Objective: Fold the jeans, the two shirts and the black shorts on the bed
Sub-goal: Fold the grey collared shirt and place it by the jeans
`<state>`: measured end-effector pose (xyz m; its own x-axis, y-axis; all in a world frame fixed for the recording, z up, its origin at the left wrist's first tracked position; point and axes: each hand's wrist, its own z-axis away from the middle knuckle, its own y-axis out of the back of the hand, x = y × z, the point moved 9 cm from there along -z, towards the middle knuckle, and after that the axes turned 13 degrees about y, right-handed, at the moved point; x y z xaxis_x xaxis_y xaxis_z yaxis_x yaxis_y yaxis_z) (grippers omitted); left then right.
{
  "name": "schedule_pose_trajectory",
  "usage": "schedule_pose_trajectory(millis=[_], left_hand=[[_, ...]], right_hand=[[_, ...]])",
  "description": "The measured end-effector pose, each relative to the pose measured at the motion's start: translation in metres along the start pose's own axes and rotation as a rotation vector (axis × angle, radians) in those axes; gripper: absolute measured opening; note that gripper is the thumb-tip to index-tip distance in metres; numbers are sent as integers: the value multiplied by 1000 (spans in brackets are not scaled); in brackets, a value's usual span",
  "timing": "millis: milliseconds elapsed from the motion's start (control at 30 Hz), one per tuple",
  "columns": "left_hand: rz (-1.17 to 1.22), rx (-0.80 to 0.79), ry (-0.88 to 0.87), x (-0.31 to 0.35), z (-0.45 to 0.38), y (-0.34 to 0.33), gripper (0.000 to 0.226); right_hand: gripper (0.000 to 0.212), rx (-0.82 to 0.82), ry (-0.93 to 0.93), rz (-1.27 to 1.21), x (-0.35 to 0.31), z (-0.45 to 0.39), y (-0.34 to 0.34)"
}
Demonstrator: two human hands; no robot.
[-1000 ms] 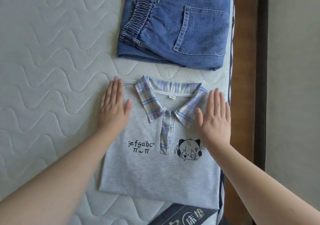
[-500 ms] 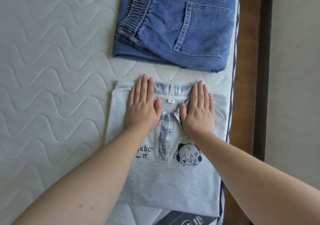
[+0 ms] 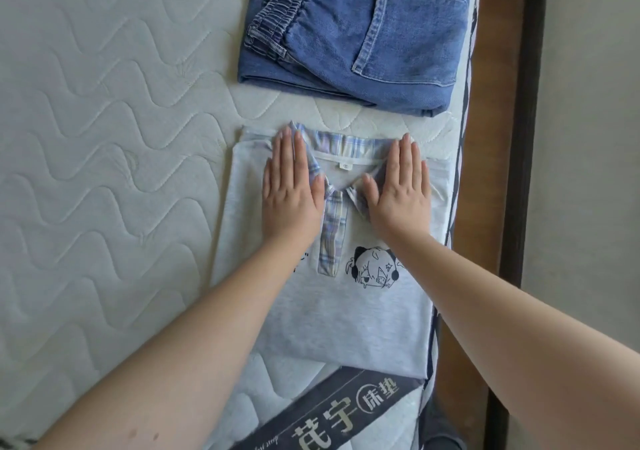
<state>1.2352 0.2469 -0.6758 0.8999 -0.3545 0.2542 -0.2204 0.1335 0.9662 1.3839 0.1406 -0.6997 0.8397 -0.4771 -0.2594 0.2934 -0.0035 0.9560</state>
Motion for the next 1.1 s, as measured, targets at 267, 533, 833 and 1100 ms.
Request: schedule_pose_trajectory(millis=[267, 533, 833, 1100], left_hand=[[-45, -171, 9, 0, 125, -33, 67], [-117, -139, -208, 7, 146, -39, 57], [-111, -173, -219, -27, 195, -28, 64], [-228, -313, -115, -105, 245, -5, 68]], right_hand=[[58, 34, 104, -94, -37, 109, -21], [58, -53, 147, -62, -34, 136, -44], [57, -130, 163, -34, -50, 214, -54], [60, -272, 148, 3, -47, 271, -55]])
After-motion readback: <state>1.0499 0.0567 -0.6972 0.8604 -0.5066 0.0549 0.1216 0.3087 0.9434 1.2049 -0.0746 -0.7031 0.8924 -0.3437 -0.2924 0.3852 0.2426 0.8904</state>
